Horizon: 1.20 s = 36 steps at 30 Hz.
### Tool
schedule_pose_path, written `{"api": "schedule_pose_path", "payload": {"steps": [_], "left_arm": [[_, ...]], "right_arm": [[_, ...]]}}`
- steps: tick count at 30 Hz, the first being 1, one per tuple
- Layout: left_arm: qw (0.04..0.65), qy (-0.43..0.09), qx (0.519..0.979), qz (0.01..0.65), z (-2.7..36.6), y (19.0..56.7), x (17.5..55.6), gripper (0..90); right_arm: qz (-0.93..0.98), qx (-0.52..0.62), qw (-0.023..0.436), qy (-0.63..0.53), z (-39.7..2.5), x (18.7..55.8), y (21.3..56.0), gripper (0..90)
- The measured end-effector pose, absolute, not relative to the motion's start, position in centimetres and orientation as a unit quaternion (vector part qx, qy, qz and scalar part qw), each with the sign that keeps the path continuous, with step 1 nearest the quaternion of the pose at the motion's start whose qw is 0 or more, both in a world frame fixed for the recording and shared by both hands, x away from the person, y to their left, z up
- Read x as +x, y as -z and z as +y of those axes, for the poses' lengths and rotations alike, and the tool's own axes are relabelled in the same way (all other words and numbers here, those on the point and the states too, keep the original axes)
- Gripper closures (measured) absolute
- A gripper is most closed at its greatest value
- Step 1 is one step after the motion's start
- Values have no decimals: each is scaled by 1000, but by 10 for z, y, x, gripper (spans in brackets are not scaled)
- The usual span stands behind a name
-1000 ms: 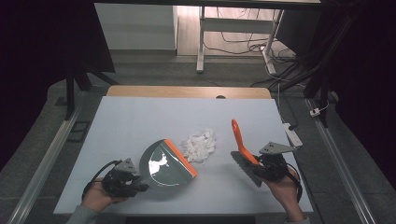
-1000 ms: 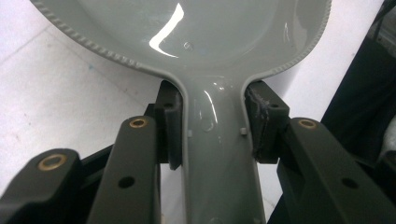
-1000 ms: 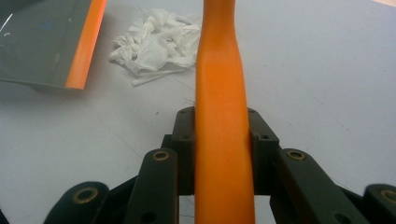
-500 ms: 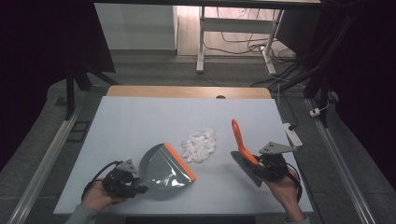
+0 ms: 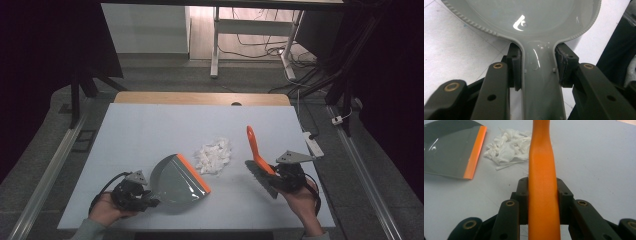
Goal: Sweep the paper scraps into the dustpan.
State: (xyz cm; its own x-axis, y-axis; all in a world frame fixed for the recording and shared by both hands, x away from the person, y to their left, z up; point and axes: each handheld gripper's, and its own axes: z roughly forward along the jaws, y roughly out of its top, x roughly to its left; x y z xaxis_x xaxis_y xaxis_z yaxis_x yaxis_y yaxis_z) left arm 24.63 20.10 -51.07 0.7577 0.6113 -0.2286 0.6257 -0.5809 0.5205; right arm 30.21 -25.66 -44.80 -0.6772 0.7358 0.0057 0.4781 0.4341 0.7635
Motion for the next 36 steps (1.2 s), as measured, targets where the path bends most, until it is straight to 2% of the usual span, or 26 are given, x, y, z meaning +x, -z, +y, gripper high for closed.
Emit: {"api": "schedule_pose_path", "payload": {"steps": [5,18,27,36], "left_arm": [[298,13,889,347,201,511,246,618],[299,19,891,341,197,512,247,618],[299,24,891,340,196,513,248,618],[301,28,890,341,195,515,251,618]], "right_arm": [[834,361,169,-383,-247,310,450,703],[809,387,190,-400,-214,366,432,704],[796,427,192,-383,-207,405,445,703],[797,435,193,-373,-199,419,459,704]]}}
